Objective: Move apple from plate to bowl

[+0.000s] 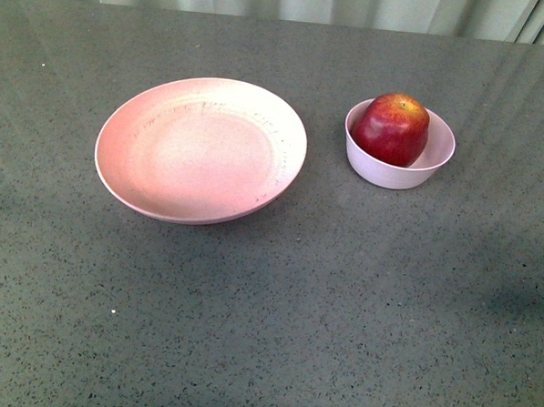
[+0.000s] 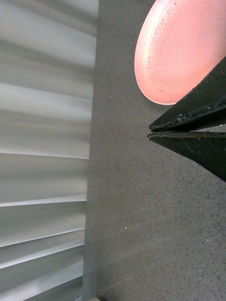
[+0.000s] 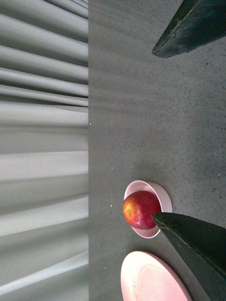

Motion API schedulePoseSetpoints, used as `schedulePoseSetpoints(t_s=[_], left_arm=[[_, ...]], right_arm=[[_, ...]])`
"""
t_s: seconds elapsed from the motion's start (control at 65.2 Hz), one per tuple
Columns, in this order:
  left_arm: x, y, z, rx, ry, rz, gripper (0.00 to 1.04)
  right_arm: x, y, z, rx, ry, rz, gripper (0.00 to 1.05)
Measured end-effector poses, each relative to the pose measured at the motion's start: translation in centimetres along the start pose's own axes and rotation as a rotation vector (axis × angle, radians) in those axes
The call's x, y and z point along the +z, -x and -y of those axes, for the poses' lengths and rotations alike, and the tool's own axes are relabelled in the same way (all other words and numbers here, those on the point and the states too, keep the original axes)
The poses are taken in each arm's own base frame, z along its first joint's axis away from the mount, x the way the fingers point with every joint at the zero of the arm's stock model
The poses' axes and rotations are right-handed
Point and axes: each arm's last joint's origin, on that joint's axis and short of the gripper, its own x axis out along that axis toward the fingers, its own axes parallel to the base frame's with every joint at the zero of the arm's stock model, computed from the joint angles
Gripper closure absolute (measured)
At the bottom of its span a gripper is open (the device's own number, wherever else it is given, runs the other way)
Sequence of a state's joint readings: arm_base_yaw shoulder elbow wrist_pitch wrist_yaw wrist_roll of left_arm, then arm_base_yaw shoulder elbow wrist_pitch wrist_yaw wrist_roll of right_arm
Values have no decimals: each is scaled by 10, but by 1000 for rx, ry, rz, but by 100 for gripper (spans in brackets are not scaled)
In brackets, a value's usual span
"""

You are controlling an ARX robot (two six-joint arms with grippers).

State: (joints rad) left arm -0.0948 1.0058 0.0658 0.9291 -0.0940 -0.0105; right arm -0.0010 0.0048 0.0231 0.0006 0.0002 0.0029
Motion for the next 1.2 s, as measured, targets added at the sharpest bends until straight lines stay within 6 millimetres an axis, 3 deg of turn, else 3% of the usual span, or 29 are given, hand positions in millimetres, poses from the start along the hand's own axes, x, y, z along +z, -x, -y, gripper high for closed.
schedulePoseSetpoints(t_s=[0.184,1.195], left_arm=[[1,16,-13,2,0,0,103],[8,54,-13,-3,-1,26,103]], right_arm=[[0,0,0,0,0,0,9],[0,0,0,0,0,0,9]])
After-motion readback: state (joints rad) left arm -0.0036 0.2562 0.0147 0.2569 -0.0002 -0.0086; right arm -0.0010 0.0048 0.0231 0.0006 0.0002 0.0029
